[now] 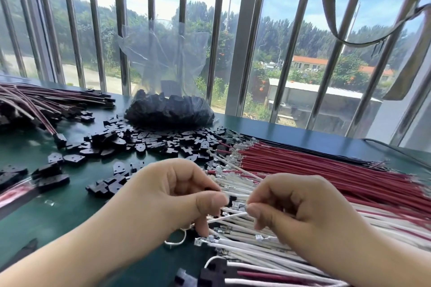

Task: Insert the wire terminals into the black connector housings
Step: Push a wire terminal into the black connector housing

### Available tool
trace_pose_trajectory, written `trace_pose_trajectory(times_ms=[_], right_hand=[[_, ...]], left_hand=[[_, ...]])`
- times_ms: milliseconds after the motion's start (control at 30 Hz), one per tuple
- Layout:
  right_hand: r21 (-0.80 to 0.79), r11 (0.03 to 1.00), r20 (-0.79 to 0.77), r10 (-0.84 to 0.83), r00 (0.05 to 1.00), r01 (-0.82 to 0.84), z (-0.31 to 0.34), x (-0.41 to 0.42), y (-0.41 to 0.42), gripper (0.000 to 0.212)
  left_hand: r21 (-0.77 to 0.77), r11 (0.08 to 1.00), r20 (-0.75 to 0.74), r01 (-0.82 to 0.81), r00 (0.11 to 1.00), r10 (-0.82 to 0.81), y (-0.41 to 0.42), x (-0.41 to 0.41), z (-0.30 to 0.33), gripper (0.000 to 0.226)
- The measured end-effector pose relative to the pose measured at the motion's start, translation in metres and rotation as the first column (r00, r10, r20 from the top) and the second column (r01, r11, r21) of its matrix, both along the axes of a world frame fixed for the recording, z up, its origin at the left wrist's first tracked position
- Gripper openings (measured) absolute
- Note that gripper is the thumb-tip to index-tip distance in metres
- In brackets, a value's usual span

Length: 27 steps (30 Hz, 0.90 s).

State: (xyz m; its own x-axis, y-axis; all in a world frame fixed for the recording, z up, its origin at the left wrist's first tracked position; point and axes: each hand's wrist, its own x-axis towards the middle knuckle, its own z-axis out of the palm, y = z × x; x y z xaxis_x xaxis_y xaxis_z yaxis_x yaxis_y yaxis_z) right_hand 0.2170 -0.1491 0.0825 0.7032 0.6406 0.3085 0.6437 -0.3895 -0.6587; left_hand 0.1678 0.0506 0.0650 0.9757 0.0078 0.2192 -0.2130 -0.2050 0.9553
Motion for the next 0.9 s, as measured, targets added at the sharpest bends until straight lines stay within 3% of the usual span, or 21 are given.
trace_pose_trajectory(times_ms=[100,233,467,567,900], right_hand=[[-0.021,0.999,0.027,0.031,0.999,-0.030,0.000,-0.001,-0.001,0.012],[-0.063,0.997,0.095,0.061,0.994,-0.055,-0.002,-0.002,-0.001,0.009],[-0.045,0.999,0.107,0.033,0.994,-0.028,-0.003,0.000,0.001,0.013],[-0.022,1.000,0.089,0.005,0.996,-0.003,-0.004,0.002,0.000,0.012],[-0.009,1.000,0.103,0.007,0.995,-0.006,-0.003,0.002,-0.002,0.008]], left_hand=[[0.059,0.998,0.014,-0.023,1.000,0.022,-0.003,0.001,-0.003,0.053],[-0.006,0.994,0.031,-0.112,0.993,0.112,-0.007,0.005,-0.006,0.034],[-0.159,0.987,-0.024,0.030,0.999,-0.034,-0.011,0.004,-0.006,0.031],[-0.088,0.987,-0.024,0.136,0.990,-0.138,-0.006,0.001,-0.004,0.037],[0.007,0.998,0.032,0.063,0.998,-0.063,-0.002,-0.002,0.002,0.028]])
